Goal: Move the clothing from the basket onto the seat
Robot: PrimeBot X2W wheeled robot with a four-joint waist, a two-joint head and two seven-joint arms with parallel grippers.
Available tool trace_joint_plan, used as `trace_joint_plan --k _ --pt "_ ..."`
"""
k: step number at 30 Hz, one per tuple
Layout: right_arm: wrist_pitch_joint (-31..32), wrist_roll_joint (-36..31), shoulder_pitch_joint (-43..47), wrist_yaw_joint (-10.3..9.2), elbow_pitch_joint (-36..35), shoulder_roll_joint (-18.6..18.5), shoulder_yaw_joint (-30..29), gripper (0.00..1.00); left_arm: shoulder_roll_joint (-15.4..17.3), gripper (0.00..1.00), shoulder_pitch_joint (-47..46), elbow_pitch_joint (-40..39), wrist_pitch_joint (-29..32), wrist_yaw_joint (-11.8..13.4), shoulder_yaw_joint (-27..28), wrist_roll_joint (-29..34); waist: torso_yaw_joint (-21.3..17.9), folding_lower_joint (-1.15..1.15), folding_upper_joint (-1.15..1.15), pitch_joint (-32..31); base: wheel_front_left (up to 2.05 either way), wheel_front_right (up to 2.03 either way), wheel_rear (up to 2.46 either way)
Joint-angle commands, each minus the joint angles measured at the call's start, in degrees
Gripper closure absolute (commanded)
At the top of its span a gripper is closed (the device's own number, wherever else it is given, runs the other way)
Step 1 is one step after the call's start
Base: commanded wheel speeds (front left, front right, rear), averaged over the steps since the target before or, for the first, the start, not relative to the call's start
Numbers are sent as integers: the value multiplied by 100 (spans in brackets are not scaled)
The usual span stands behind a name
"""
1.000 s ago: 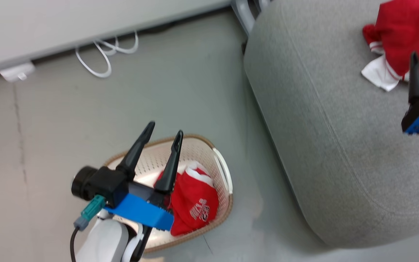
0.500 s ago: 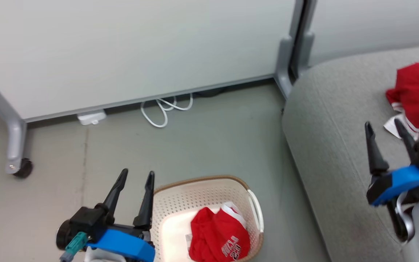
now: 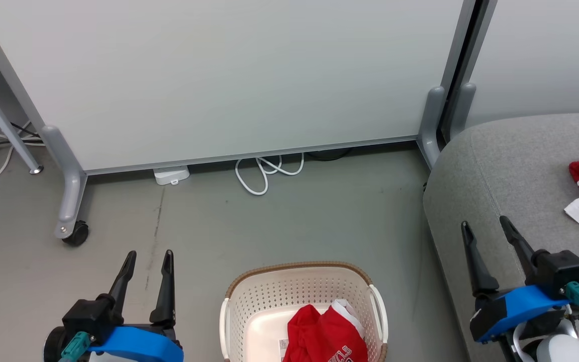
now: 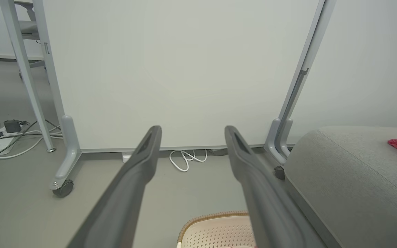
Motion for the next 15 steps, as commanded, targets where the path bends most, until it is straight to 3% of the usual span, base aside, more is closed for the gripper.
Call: trace_joint_plan --k 1,15 --pt "35 -45 182 1 -91 58 -19 0 -10 0 -43 70 -16 -3 71 32 30 1 0 -19 0 0 0" --pt "55 34 546 1 -248 259 -139 0 -62 0 -55 321 -16 -3 179 71 39 1 0 -67 0 0 0"
